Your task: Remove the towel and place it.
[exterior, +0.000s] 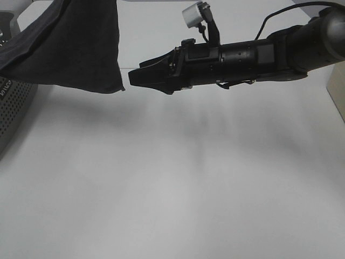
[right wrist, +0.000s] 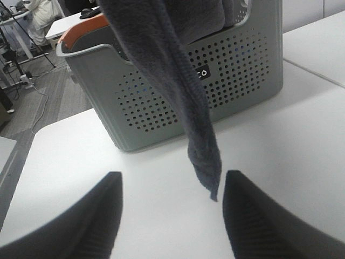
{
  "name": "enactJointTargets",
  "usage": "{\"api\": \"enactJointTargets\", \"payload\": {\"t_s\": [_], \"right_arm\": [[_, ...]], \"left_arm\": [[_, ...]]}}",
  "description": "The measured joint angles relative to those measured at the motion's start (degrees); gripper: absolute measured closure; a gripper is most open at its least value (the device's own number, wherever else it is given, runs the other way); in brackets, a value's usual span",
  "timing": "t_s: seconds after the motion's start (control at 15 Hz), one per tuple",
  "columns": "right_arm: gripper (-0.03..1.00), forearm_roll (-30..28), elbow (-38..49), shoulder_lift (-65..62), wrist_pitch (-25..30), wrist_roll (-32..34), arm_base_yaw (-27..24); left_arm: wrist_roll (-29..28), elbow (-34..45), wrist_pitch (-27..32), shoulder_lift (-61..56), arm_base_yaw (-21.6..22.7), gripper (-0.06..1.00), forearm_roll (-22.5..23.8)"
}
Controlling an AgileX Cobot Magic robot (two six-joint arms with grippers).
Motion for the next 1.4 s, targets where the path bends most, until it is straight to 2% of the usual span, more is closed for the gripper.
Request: {"api": "enactJointTargets", "payload": {"t_s": [0.33,1.0,1.4], "right_arm": [[0.42,0.0,-8.5,6.0,-1.0,5.4,2.6],[0.42,0.0,-10.1,8.7,-5.9,5.8,5.9],[0.44,0.0,-11.6,10.5,-6.8,5.6,6.5]], "left_arm": [[0.0,0.0,0.0,0.0,0.0,0.94,0.0],[0.0,0.0,0.0,0.0,0.0,0.94,0.0],[0.1,0.0,0.0,0.0,0.0,0.94,0.0]]}}
